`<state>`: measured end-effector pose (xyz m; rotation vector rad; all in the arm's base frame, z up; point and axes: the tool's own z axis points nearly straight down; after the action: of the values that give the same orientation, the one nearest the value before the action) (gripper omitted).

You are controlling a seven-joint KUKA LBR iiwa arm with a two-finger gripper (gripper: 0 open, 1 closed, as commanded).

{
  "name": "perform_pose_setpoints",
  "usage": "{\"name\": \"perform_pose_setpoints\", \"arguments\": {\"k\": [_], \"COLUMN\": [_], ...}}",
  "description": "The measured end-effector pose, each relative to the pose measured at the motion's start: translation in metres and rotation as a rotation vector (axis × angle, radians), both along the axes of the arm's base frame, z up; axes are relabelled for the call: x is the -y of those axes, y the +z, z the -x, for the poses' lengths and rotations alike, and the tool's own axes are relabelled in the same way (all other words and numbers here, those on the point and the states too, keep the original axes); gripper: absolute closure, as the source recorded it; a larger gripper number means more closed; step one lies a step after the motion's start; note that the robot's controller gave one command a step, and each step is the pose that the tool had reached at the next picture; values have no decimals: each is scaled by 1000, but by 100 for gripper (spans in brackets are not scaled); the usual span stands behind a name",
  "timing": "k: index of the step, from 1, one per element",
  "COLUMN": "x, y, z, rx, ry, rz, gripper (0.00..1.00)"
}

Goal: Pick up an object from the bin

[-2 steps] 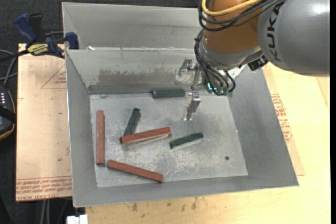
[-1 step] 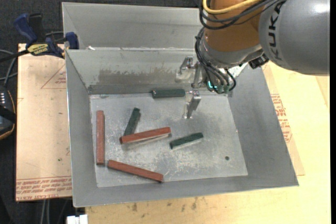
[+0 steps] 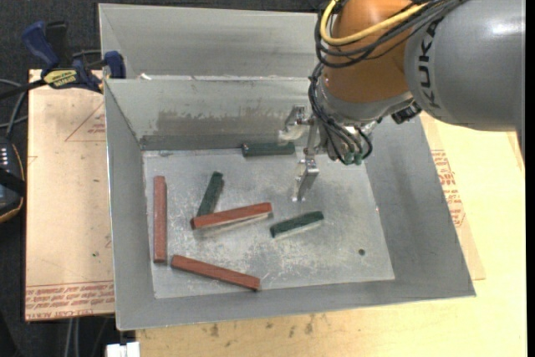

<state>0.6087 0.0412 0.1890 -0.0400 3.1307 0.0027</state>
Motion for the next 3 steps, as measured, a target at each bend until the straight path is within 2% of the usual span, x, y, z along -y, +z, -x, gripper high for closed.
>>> {"name": "perform_pose_setpoints", "arguments": {"k": [1, 2, 3], "x": [6, -4, -13], "y": [-63, -91, -109], "z": [15, 39, 6], "rx": [-6, -15, 9], "ry": [56, 58, 111], "rz": [1, 2, 0], "gripper": [0, 0, 100]}}
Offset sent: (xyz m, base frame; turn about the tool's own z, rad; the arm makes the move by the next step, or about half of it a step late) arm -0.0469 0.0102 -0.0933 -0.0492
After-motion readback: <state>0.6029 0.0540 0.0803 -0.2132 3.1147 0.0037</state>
